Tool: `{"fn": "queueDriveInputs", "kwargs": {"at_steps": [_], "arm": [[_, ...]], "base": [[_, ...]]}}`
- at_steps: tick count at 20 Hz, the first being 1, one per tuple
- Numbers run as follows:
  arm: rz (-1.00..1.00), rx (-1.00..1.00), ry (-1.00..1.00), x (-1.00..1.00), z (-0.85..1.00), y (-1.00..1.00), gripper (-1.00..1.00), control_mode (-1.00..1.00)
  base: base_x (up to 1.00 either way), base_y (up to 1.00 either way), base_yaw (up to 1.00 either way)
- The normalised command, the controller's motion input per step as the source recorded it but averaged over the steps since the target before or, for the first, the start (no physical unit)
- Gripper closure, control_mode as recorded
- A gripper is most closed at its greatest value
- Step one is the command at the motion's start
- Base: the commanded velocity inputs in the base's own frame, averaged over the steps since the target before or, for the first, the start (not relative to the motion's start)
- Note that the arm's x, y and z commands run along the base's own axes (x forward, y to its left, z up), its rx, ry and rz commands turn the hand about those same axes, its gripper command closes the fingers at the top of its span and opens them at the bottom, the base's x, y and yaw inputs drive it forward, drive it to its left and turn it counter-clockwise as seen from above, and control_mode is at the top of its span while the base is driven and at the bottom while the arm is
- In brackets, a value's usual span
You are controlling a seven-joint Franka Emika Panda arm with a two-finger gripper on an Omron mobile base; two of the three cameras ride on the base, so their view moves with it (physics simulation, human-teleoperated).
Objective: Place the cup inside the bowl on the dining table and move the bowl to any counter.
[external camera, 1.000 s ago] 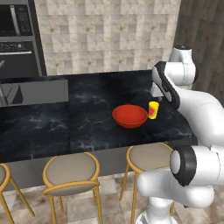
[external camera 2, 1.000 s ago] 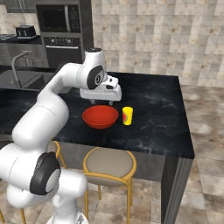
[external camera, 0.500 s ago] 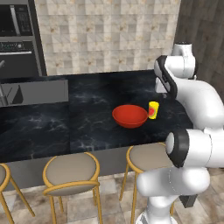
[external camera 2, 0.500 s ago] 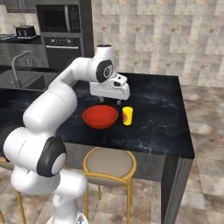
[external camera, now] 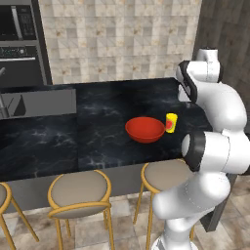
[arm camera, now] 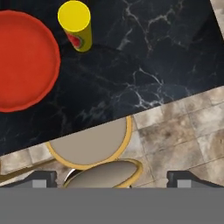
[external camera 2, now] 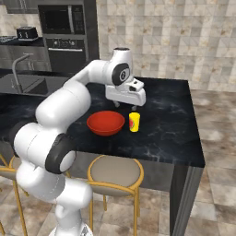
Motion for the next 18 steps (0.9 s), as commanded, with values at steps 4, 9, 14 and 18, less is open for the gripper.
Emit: {"fn": "queueDriveInputs", "kwargs": {"at_steps": [4,9,14,18], "arm": [[0.00,0.07,0.00,0.28,-0.31,-0.11,-1.00,-1.00],[0.00,0.10,-0.01,0.26,-0.26,-0.02,-1.00,-1.00],[0.00,0.10,-0.03,0.25,-0.11,0.00,-1.00,-1.00],[0.01,0.10,-0.05,0.23,-0.07,0.00,-1.00,-1.00]], "base": [[0.00,0.00,0.00],[0.00,0.00,0.00],[0.00,0.00,0.00],[0.00,0.00,0.00]]}}
